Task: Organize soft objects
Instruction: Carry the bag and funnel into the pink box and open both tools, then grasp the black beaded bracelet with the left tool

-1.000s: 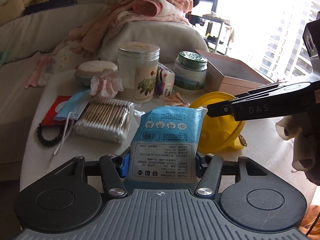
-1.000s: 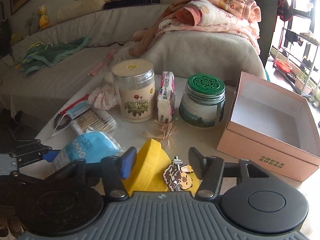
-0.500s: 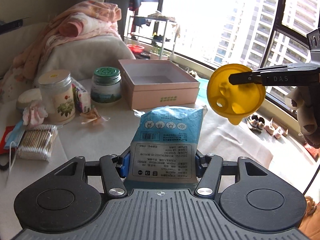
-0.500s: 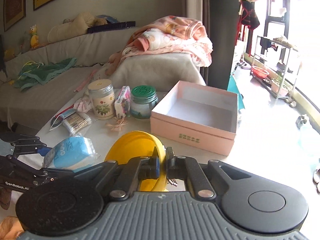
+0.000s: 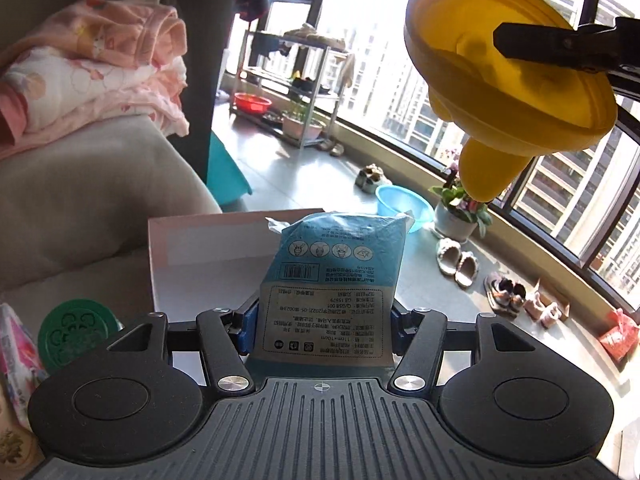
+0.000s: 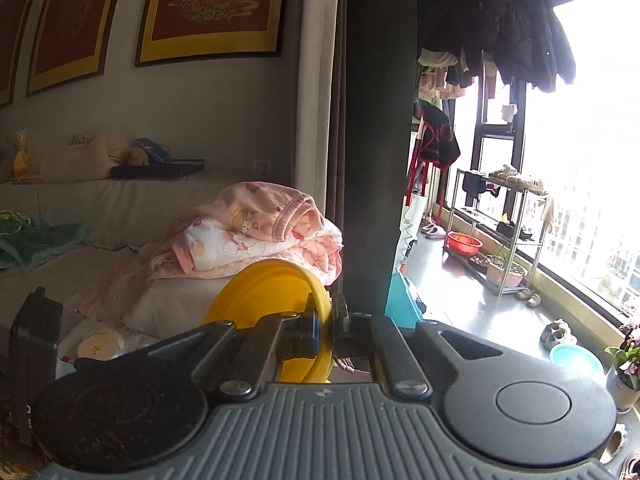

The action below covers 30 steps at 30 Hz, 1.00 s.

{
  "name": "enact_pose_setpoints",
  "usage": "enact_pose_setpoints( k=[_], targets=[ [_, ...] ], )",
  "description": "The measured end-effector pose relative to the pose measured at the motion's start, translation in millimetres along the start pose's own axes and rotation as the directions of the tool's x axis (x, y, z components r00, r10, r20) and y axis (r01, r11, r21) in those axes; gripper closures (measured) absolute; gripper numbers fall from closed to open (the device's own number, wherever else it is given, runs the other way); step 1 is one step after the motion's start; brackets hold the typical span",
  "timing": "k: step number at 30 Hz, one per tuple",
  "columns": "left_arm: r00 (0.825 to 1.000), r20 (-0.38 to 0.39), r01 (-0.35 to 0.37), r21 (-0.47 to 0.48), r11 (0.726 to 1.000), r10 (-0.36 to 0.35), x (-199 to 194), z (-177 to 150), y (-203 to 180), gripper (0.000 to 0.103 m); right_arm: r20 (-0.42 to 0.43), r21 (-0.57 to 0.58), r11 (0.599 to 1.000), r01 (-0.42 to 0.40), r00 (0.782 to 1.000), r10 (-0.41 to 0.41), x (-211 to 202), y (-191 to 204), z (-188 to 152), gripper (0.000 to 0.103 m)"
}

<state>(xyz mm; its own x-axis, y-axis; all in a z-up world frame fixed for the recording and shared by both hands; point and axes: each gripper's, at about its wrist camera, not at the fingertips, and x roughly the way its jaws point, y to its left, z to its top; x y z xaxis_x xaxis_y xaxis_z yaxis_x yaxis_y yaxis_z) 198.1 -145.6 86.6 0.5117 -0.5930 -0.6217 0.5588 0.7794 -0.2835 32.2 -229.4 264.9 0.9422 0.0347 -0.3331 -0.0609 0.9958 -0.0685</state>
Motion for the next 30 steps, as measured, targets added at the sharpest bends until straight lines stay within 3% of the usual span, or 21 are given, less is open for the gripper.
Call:
enact_pose_setpoints(
  k=[2,4,6,9,11,13,17,21,26,30],
  targets=[
    [0.996,-0.093,0.012,-0.077,0.997,-0.019,44.4,-0.5,13.5,0.040,-0.033,0.005,1.000,0.010,0.999,-0.010,39.0,-2.2,-1.2,0.098],
    [0.993,-0.118,-0.014,-0.092,0.996,0.003,65.9,-5.1,19.9,0.040,-0.092,-0.006,0.999,0.038,0.995,-0.038,86.9,-1.9,-12.7,0.096],
    [0.994,-0.112,-0.022,-0.076,0.997,0.014,69.3,-9.8,22.8,0.039,-0.202,-0.028,0.999,0.043,0.978,-0.047,133.0,-2.1,-32.2,0.093],
    [0.997,-0.075,0.003,-0.029,1.000,-0.005,57.6,-16.9,22.7,0.037,-0.363,0.035,0.999,0.022,0.932,-0.007,179.4,-9.5,-66.9,0.089],
    [1.000,-0.021,-0.022,-0.006,1.000,0.022,46.4,-17.2,23.7,0.038,-0.376,0.073,0.997,0.013,0.927,0.015,184.8,-12.1,-80.0,0.085],
    [0.998,0.052,-0.023,-0.032,0.999,0.024,28.5,-16.6,27.0,0.038,-0.368,0.067,0.998,0.016,0.930,0.010,182.3,-10.1,-84.6,0.082],
    [0.995,0.066,0.074,-0.056,0.996,-0.070,-3.0,-19.1,28.9,0.038,-0.337,0.071,0.997,0.022,0.942,0.003,158.6,-8.4,-79.1,0.069],
    [0.995,0.076,0.072,-0.002,0.997,-0.071,-43.6,-38.1,21.9,0.038,-0.263,0.037,0.999,0.035,0.964,-0.024,123.1,0.4,-68.2,0.058],
    [0.993,0.113,-0.027,0.029,0.999,0.023,-104.5,-81.9,37.2,0.038,-0.108,0.026,1.000,-0.009,0.994,0.011,73.3,32.8,-62.6,0.030],
    [0.979,0.130,-0.155,-0.024,0.988,0.157,-155.7,-113.0,70.3,0.038,0.010,0.006,0.999,-0.038,0.999,0.038,43.6,74.6,-68.2,0.022]
  ],
)
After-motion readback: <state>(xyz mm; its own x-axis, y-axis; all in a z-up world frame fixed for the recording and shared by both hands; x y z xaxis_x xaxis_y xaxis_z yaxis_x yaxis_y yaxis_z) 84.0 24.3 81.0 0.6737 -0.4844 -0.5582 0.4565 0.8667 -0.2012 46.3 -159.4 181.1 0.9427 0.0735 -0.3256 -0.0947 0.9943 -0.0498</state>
